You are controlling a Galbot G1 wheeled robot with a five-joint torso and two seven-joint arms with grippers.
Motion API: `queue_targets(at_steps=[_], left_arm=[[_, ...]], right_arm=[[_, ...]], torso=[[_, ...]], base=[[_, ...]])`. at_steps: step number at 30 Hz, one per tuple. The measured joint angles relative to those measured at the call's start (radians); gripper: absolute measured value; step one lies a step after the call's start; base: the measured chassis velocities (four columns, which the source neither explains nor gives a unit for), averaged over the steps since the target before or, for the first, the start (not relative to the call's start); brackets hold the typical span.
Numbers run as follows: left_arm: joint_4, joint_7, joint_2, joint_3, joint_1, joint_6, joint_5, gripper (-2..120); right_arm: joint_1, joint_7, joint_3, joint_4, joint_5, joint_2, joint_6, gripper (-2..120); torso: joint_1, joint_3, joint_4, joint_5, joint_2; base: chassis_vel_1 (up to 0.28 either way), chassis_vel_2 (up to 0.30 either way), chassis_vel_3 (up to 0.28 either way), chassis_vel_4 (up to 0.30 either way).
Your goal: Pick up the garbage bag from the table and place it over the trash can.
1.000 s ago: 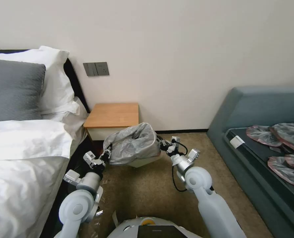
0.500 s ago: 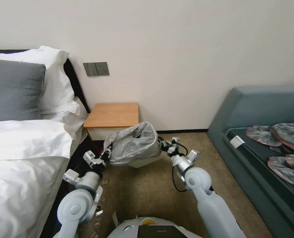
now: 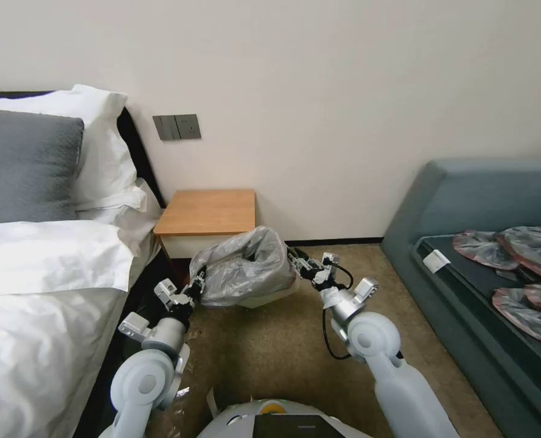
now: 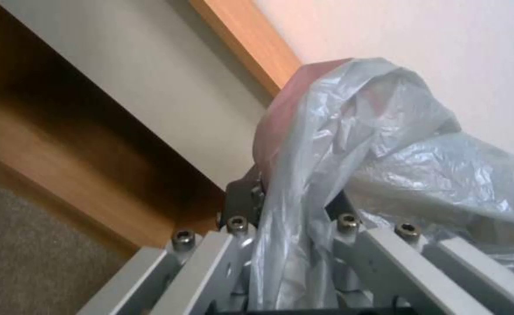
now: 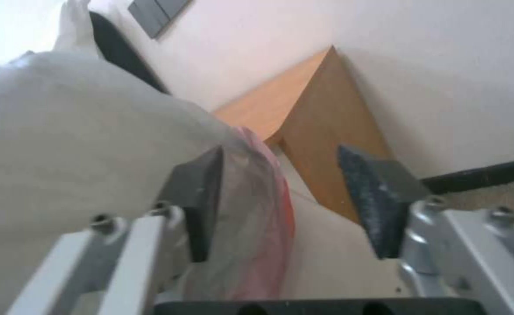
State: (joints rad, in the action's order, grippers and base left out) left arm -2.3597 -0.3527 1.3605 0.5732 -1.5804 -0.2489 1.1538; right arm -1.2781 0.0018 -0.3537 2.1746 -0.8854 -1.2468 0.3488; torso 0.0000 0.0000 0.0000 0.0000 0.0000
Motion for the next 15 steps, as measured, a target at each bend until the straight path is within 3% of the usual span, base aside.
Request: queue_targets(at_steps=[6,8,12,15], left_arm=[[0.000,-0.001,0.000,0.001,-0.001,0.001,0.002,9],[-0.001,-0.001,0.000,0.004,-0.004,0.002,0.002,9],[0.000,-0.001,0.000,0.005,-0.011,0.003,-0.001,9],[0.003,-0.001,0.000,0.005,-0.015,0.004,-0.012,9]], right_arm=[[-0.022,0.002,-0.013,0.016,-0.035,0.001,-0.001,73],[-0.046,0.004,-0.021,0.042,-0.067,-0.001,-0.001,89],[-0.083,0.010,-0.031,0.103,-0.095,-0.004,-0.002,99],[-0.093,0.022,-0.039,0.140,-0.107,-0.001,-0.002,100]], torso=[[0.000,0.000,0.0000,0.0000,0.000],[0.000,0.000,0.0000,0.0000,0.000],[0.000,0.000,-0.0001,0.0000,0.000],[0.000,0.000,0.0000,-0.0001,0.000]], base=[[0.000,0.000,0.000,0.000],[0.000,0.000,0.000,0.000],[0.000,0.000,0.000,0.000],[0.000,0.000,0.000,0.000]])
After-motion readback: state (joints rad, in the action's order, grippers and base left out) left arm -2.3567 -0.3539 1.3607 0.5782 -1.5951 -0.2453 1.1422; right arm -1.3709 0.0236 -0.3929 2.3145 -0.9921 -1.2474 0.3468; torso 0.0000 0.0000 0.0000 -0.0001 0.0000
